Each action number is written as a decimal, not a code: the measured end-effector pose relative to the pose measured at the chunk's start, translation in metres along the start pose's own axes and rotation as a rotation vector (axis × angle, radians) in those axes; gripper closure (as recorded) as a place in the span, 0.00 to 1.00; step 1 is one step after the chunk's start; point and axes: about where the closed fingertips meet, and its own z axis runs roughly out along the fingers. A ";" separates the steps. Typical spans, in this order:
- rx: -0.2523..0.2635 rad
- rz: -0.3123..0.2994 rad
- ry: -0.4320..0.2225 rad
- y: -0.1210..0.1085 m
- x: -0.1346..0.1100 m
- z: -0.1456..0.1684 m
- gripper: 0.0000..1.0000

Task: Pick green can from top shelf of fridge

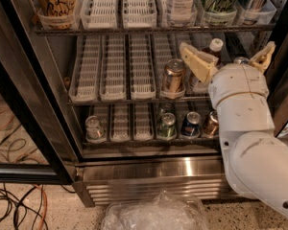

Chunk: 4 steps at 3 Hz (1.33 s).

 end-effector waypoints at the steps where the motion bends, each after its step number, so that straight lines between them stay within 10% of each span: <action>1: -0.012 0.012 -0.043 0.007 -0.009 0.011 0.00; 4: -0.037 -0.014 -0.080 0.011 -0.028 0.024 0.00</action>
Offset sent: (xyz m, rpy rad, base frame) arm 0.0217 0.0161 0.0347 -0.0195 -0.1230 0.0287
